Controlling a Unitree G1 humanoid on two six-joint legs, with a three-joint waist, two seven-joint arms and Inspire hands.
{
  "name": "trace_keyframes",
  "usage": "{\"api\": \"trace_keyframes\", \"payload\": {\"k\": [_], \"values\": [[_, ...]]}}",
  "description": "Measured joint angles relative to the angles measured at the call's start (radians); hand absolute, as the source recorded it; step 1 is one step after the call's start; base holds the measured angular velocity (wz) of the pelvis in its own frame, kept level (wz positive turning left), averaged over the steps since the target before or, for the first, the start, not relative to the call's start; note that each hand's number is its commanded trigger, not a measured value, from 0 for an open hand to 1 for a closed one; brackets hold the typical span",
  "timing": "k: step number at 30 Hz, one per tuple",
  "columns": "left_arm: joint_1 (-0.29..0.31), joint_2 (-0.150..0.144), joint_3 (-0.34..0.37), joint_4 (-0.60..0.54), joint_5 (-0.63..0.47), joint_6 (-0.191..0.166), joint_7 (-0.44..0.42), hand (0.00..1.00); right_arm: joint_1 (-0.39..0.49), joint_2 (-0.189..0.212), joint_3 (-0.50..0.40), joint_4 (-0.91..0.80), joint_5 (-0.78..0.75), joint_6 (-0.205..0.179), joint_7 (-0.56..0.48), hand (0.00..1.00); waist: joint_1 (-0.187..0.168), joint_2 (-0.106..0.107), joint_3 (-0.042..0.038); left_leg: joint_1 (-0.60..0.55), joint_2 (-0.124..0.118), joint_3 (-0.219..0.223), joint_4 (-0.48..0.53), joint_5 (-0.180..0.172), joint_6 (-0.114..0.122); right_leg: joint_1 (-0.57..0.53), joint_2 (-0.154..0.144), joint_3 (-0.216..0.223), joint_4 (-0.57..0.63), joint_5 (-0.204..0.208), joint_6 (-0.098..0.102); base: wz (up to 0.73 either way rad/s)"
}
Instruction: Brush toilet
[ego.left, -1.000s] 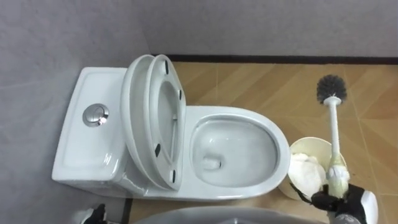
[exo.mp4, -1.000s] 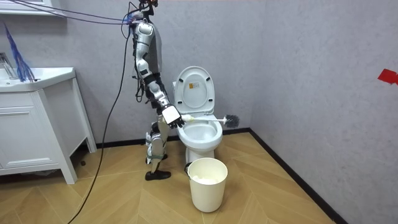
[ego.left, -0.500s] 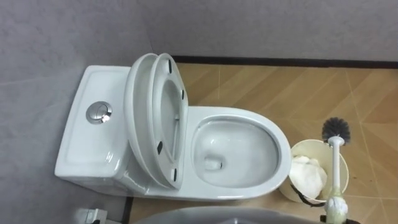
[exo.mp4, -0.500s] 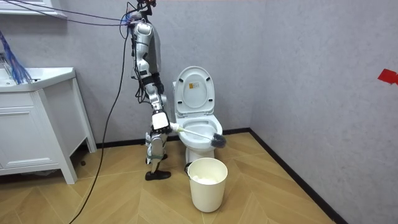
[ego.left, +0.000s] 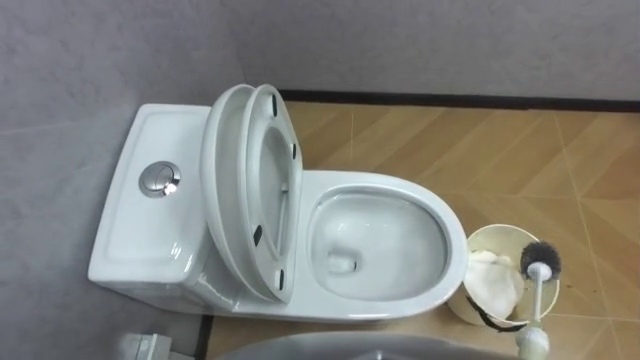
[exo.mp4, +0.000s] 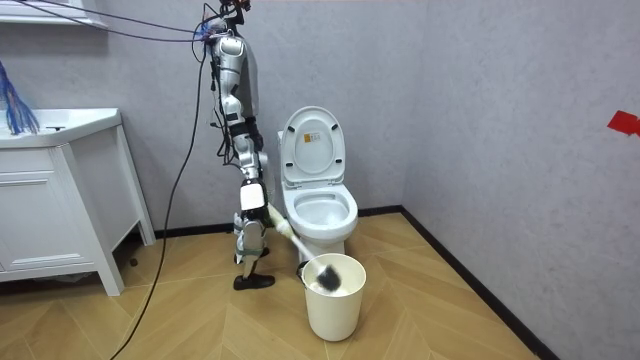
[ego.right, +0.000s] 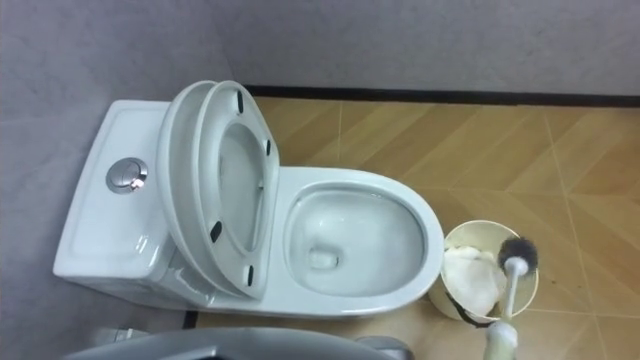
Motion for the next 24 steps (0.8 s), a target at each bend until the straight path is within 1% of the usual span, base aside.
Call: {"api": "trace_keyframes", "payload": {"k": [5, 13, 21, 24], "values": [[0.0, -0.003, 0.0, -0.001, 0.0, 0.0, 0.0, 0.0, 0.002, 0.001, -0.006, 0.011, 0.004, 0.001, 0.022, 0.0, -0.001, -0.005, -0.0031, -0.001, 0.0, 0.0, 0.0, 0.0, 0.0, -0.001, 0.0, 0.0, 0.0, 0.0, 0.0, 0.0], [0.0, -0.012, 0.0, -0.001, 0.0, -0.001, 0.0, 0.0, 0.006, 0.001, -0.006, 0.014, 0.004, 0.001, 0.043, 0.0, -0.001, -0.007, -0.004, 0.001, 0.0, 0.0, 0.001, 0.0, 0.0, 0.0, 0.001, 0.001, 0.001, 0.0, 0.0, 0.0], [0.001, -0.014, 0.001, -0.001, 0.011, -0.001, -0.005, 0.0, 0.009, 0.001, -0.006, 0.025, -0.001, 0.001, 0.059, 0.0, 0.003, -0.011, -0.0045, 0.004, 0.0, 0.0, 0.001, 0.0, 0.0, 0.0, 0.001, 0.003, 0.003, 0.0, 0.0, 0.0], [0.007, -0.015, 0.022, -0.001, 0.013, 0.004, -0.02, 0.0, 0.012, 0.0, -0.006, 0.055, -0.001, 0.013, 0.09, 0.0, 0.004, -0.015, -0.0039, 0.009, 0.0, 0.0, 0.001, 0.0, 0.0, 0.006, 0.0, 0.003, 0.0, 0.0, 0.0, 0.0]]}}
